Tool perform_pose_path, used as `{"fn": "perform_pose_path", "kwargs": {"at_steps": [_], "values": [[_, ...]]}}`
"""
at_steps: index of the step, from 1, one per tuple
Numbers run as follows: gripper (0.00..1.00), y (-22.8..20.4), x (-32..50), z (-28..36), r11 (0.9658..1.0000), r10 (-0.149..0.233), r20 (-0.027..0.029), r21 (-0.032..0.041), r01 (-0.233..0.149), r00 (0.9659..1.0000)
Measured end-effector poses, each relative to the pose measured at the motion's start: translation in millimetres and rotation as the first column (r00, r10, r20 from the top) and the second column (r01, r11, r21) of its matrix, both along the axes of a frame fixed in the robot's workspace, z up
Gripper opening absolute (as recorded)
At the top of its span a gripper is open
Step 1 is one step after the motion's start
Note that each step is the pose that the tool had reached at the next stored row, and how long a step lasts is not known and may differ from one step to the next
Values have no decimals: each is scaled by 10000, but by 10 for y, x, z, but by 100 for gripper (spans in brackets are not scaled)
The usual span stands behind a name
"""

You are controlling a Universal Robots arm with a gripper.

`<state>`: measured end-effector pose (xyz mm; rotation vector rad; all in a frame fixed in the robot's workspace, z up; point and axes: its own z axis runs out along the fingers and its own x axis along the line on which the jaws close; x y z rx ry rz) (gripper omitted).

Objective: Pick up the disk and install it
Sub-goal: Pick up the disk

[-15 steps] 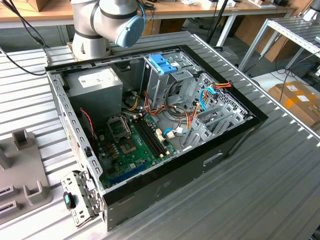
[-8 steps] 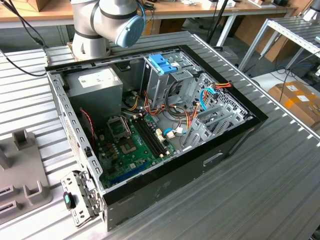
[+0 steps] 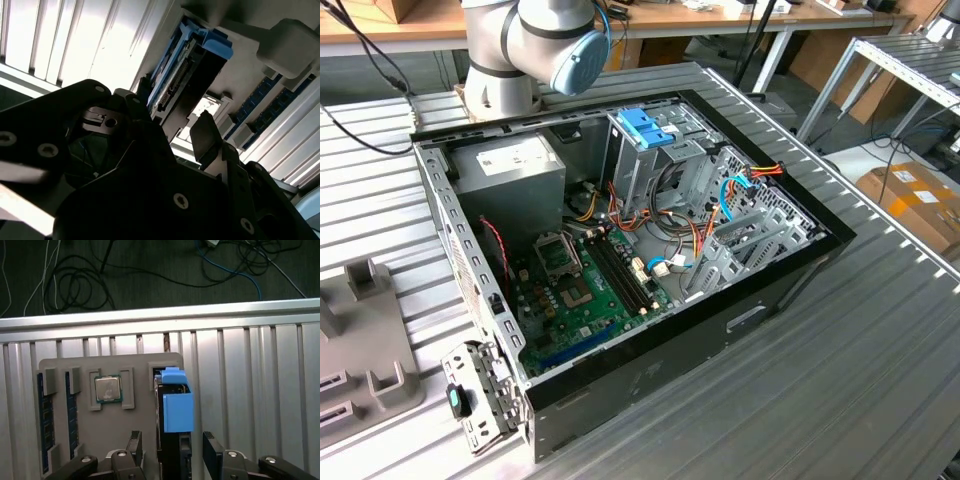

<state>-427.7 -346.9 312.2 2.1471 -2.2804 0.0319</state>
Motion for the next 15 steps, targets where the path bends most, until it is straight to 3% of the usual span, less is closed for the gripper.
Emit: {"fn": "perform_pose_path", "kwargs": {"at_steps": [7,15], "values": [[60,10,0,-63,10000,74,2,0,-74,10000],[60,25,0,-72,10000,76,1,0,-76,10000]]}}
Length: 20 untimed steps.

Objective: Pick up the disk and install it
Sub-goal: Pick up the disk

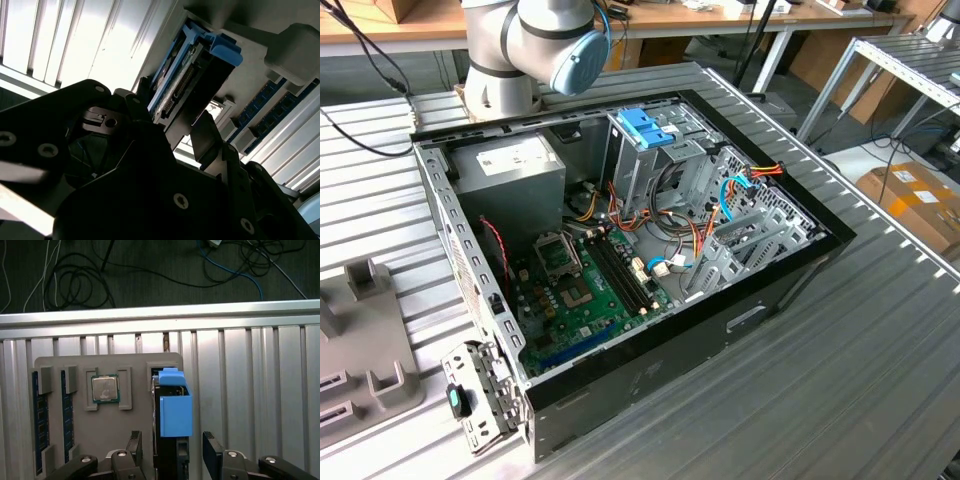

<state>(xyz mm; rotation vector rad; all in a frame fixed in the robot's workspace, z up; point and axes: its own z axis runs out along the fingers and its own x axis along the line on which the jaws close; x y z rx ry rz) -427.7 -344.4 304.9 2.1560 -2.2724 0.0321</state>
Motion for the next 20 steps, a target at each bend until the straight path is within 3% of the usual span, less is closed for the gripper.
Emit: {"fn": "perform_pose_path", "kwargs": {"at_steps": [8,11,20], "values": [[58,0,0,-1,10000,0,1,0,0,10000],[35,0,0,-1,10000,0,0,0,0,10000],[35,0,0,-2,10000,0,0,0,0,10000]]}}
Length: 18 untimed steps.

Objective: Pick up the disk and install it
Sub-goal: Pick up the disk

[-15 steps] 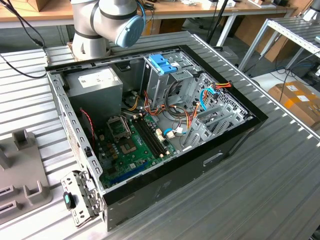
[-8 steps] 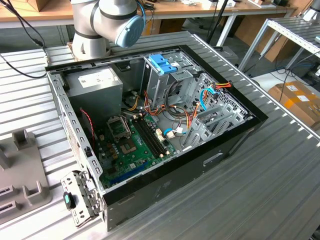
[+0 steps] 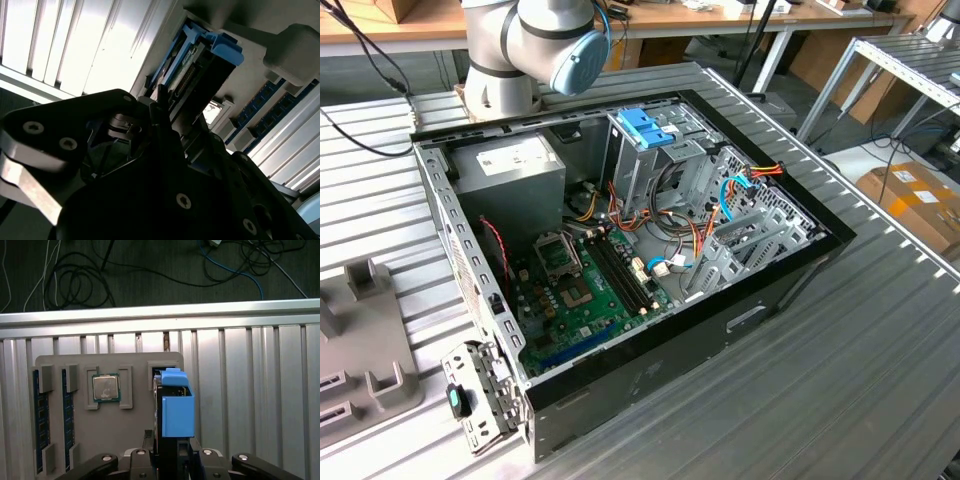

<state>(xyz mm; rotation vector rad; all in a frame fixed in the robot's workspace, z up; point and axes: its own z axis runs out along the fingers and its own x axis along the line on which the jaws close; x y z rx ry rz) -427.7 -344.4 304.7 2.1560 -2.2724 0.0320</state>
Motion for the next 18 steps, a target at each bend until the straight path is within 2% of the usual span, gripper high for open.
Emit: {"fn": "perform_pose_path", "kwargs": {"at_steps": [10,14,16,18], "values": [[35,0,0,6,10000,0,3,-1,0,10000],[35,0,0,148,10000,-1,1,-2,1,10000],[35,0,0,187,10000,0,-1,-3,0,10000],[35,0,0,186,10000,0,4,-1,0,10000]]}}
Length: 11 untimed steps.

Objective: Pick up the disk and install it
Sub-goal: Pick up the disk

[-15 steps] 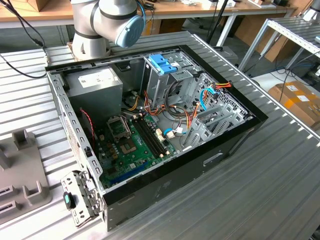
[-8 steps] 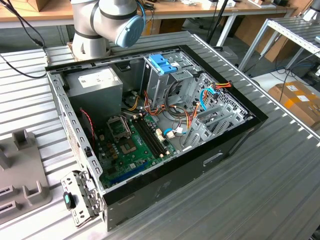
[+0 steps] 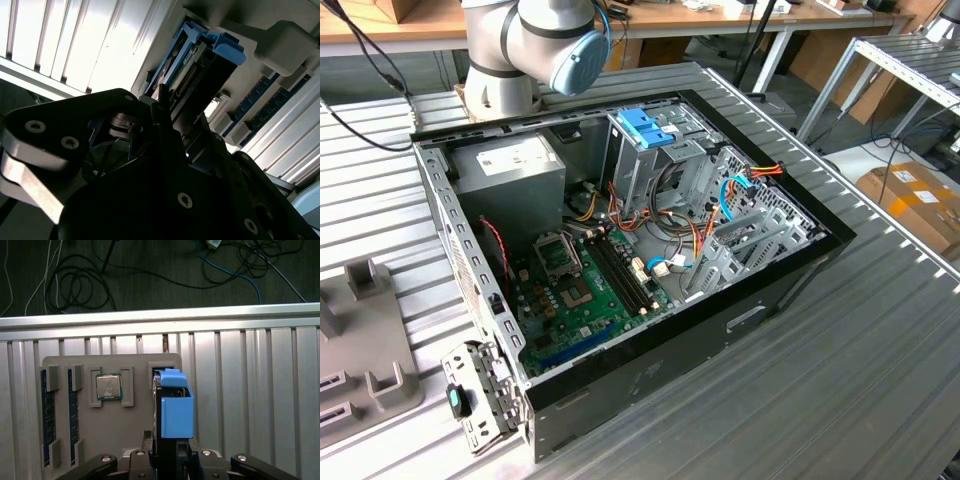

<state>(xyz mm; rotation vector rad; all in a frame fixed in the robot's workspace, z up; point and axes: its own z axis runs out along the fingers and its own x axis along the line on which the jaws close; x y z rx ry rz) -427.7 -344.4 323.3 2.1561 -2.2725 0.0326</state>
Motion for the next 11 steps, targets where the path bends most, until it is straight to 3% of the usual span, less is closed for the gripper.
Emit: {"fn": "perform_pose_path", "kwargs": {"at_steps": [11], "values": [[35,0,0,7,10000,0,-3,-1,0,10000]]}}
